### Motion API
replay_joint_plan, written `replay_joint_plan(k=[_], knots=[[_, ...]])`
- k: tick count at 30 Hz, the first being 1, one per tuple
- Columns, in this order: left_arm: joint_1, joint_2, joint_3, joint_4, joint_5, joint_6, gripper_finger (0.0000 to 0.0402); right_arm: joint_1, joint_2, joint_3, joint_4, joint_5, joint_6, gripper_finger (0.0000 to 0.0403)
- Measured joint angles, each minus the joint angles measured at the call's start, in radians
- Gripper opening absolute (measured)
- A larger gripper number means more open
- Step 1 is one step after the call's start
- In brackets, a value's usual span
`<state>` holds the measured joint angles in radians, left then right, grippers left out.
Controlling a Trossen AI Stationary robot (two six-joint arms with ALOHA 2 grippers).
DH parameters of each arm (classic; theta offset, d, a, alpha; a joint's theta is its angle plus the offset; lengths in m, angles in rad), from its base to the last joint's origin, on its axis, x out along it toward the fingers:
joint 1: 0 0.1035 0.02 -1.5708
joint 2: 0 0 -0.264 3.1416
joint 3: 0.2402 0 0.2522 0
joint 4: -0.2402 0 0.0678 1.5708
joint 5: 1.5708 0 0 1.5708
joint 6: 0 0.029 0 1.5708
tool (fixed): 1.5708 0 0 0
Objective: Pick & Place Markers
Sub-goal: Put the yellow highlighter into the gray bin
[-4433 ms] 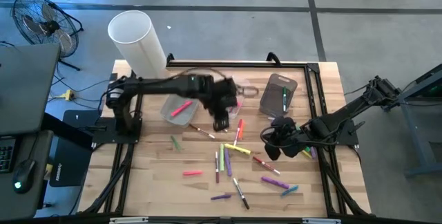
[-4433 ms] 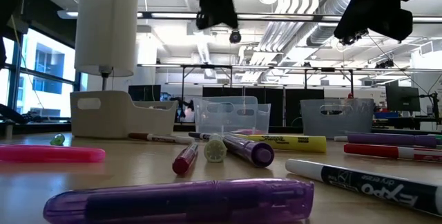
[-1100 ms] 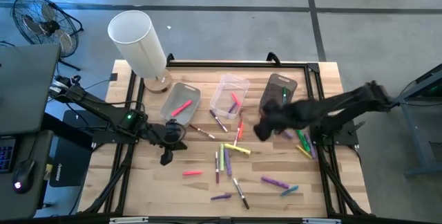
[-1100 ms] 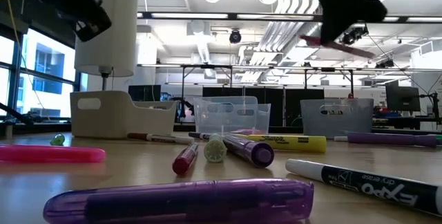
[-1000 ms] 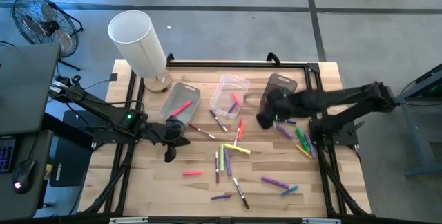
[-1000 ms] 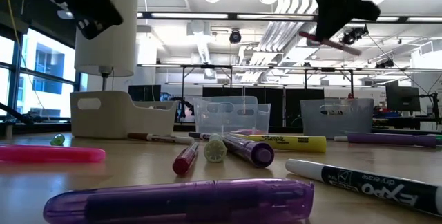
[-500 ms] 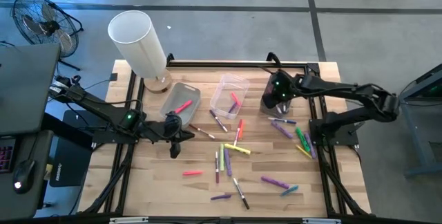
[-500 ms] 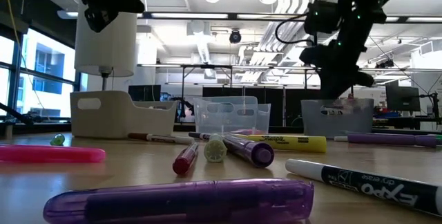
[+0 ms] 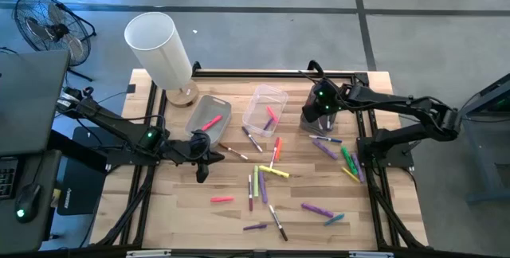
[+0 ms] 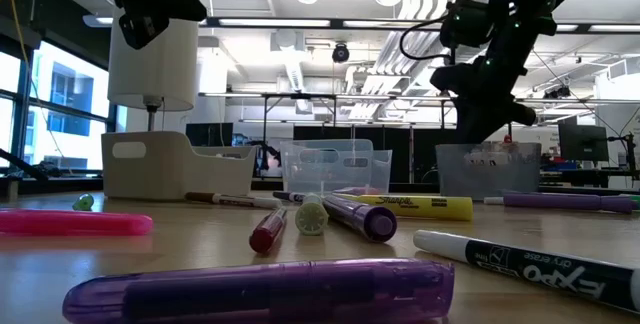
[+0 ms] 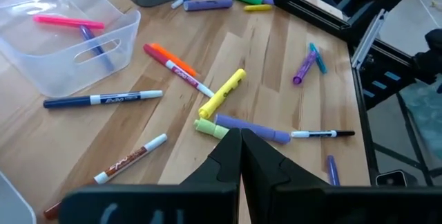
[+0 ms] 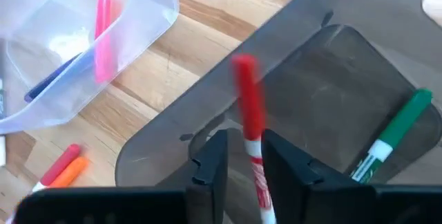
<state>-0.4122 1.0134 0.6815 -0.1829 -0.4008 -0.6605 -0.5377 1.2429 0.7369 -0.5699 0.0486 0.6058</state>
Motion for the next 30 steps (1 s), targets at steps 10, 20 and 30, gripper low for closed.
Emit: replay_joint_plan(k=[10, 20, 30], knots=[[0.000, 0.000, 0.000, -0.007, 0.040, 0.000, 0.0079, 0.065, -0.125, 0.135, -0.117, 0.052, 0.103, 0.0097], [0.000, 0.000, 0.004, -0.008, 0.008, 0.108, 0.0153, 0.458, -0.187, 0.181, -0.171, 0.239, 0.372, 0.0098], [0.000, 0.227, 0.270, -0.221, -0.081, 0.034, 0.0154, 0.868, -0.102, 0.181, -0.268, 0.395, 0.674, 0.0069]])
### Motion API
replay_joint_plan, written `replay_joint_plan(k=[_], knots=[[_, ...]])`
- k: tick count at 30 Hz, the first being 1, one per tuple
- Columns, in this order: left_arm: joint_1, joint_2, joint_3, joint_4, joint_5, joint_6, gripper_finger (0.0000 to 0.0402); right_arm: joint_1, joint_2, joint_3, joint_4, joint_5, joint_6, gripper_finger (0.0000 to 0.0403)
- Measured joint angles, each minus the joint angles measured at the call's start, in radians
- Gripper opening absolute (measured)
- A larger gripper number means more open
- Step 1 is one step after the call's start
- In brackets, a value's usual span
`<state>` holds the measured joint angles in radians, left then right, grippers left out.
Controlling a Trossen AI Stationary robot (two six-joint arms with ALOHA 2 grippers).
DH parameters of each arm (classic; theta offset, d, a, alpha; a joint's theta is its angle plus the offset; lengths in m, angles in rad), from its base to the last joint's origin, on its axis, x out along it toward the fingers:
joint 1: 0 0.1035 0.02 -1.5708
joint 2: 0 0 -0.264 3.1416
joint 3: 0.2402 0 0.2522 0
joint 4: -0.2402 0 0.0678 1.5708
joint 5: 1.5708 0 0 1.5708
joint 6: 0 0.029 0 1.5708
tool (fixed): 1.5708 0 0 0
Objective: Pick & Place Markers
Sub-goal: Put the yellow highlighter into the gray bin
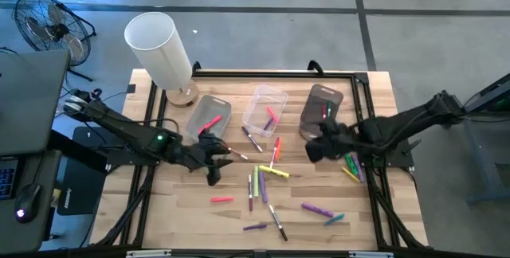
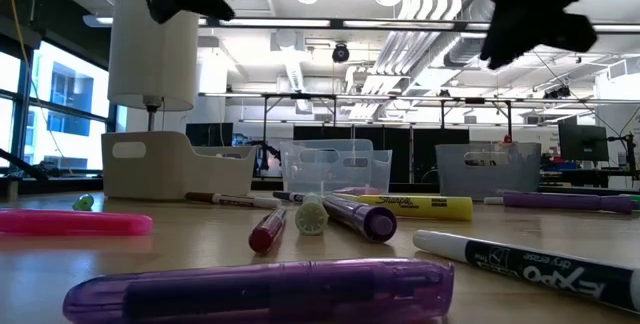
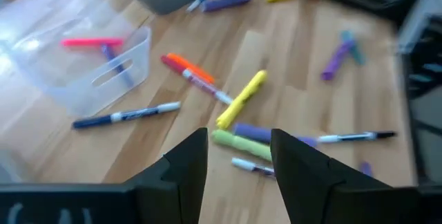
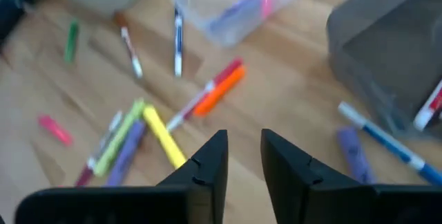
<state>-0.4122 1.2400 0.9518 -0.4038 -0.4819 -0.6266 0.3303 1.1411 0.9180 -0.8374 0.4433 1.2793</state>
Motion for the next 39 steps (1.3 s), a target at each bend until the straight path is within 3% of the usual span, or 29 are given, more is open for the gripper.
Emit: replay_joint_plan(k=[7, 13, 20, 26, 39], knots=[[0.016, 0.317, 0.326, -0.210, -0.004, 0.005, 0.0154, 0.153, 0.055, 0.000, -0.054, -0.078, 0.022, 0.0031], [0.076, 0.554, 0.599, -0.247, 0.247, 0.280, 0.0154, 0.262, 0.058, 0.000, -0.097, -0.086, 0.021, 0.0012], [0.168, 0.769, 0.832, -0.300, 0.412, 0.487, 0.0154, 0.359, 0.058, 0.000, -0.108, -0.082, 0.003, 0.0009], [0.232, 0.885, 0.926, -0.313, 0.474, 0.591, 0.0154, 0.416, 0.058, 0.000, -0.113, -0.069, -0.002, 0.0009], [0.261, 1.005, 0.927, -0.307, 0.487, 0.686, 0.0154, 0.462, 0.058, 0.000, -0.127, -0.067, -0.004, 0.0007]])
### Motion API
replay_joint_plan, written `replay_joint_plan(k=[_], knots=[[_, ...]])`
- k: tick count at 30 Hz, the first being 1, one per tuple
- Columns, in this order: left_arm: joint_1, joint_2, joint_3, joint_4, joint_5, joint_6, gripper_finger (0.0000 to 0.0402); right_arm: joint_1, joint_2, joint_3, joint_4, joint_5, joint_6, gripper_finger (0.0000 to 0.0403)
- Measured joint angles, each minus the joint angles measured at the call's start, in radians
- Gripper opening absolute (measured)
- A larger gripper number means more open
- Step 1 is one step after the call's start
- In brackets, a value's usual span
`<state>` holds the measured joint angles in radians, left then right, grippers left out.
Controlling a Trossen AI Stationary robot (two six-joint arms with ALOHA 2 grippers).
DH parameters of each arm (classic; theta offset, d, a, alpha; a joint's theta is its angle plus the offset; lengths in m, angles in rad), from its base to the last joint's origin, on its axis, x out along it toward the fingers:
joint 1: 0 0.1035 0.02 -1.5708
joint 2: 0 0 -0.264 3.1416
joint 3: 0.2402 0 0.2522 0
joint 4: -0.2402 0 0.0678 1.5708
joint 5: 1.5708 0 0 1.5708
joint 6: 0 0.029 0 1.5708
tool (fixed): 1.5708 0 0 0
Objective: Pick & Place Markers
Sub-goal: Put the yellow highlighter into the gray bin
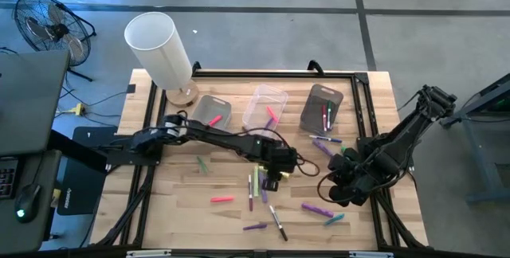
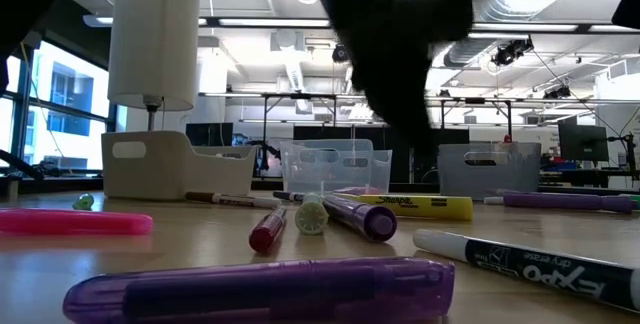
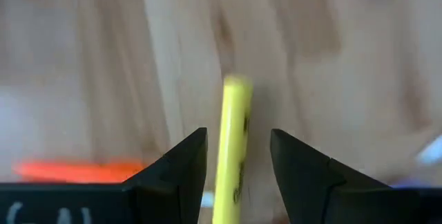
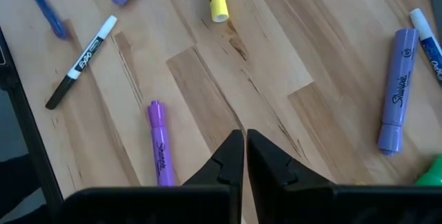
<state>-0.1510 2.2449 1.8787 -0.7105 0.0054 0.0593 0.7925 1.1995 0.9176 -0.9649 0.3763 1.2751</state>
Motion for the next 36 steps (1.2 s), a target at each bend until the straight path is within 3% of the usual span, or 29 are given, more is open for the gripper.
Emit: replay_joint_plan(k=[12, 16, 22, 29, 36], knots=[[0.000, 0.073, 0.003, -0.061, -0.051, -0.035, 0.0151, 0.000, 0.000, 0.000, -0.010, 0.008, 0.000, 0.0005], [-0.006, 0.075, 0.002, -0.068, -0.038, -0.037, 0.0125, 0.000, 0.000, 0.000, -0.010, 0.011, 0.000, 0.0004], [-0.021, 0.090, 0.004, -0.064, -0.069, -0.037, 0.0057, -0.001, 0.000, 0.000, -0.003, 0.018, 0.000, 0.0005], [-0.028, 0.093, 0.003, -0.058, -0.087, -0.116, 0.0056, -0.001, 0.000, 0.000, 0.005, 0.042, 0.006, 0.0004], [-0.019, 0.058, 0.151, -0.095, -0.029, -0.173, 0.0056, -0.034, 0.000, 0.000, 0.022, 0.053, 0.007, 0.0005]])
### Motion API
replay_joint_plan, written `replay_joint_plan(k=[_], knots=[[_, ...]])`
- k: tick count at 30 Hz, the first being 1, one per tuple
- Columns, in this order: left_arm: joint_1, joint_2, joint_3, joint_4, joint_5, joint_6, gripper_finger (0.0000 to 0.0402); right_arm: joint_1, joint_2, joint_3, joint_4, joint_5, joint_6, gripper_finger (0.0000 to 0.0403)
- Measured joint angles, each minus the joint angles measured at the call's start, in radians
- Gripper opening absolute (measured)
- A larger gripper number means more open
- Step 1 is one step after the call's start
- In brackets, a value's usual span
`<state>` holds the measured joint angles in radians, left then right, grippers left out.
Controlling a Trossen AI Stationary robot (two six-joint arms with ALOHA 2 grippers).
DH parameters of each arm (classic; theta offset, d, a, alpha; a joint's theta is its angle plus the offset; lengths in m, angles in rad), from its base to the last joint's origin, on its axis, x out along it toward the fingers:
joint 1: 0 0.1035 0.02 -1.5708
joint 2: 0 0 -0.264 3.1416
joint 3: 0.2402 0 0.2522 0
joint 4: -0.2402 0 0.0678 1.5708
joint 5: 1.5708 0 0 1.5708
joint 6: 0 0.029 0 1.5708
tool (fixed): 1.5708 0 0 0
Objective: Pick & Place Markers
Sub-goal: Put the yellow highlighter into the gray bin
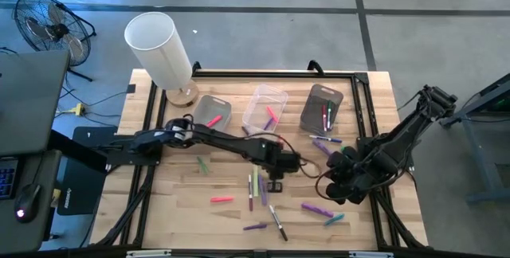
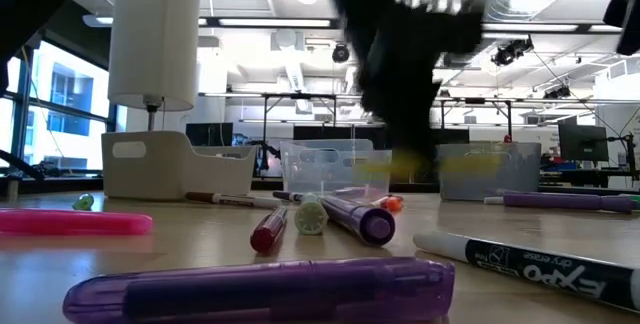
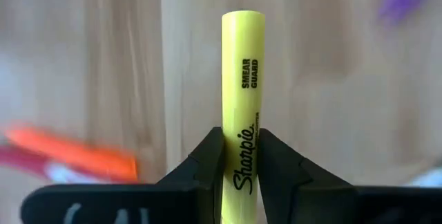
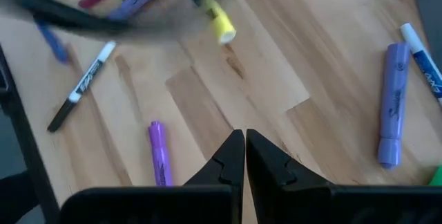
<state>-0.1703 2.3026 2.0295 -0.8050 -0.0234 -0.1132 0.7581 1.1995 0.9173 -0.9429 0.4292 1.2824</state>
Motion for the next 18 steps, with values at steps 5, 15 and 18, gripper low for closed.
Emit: replay_joint_plan(k=[5, 15, 18], knots=[[0.027, -0.099, 0.064, -0.054, 0.070, 0.011, 0.0056, -0.042, 0.000, 0.000, 0.054, 0.040, 0.000, 0.0005], [0.191, -0.388, -0.256, -0.125, 0.197, 0.074, 0.0056, -0.128, 0.000, 0.000, 0.171, 0.103, 0.020, 0.0004], [0.229, -0.521, -0.450, -0.100, 0.186, 0.051, 0.0056, -0.146, 0.000, 0.000, 0.202, 0.127, 0.022, 0.0004]])
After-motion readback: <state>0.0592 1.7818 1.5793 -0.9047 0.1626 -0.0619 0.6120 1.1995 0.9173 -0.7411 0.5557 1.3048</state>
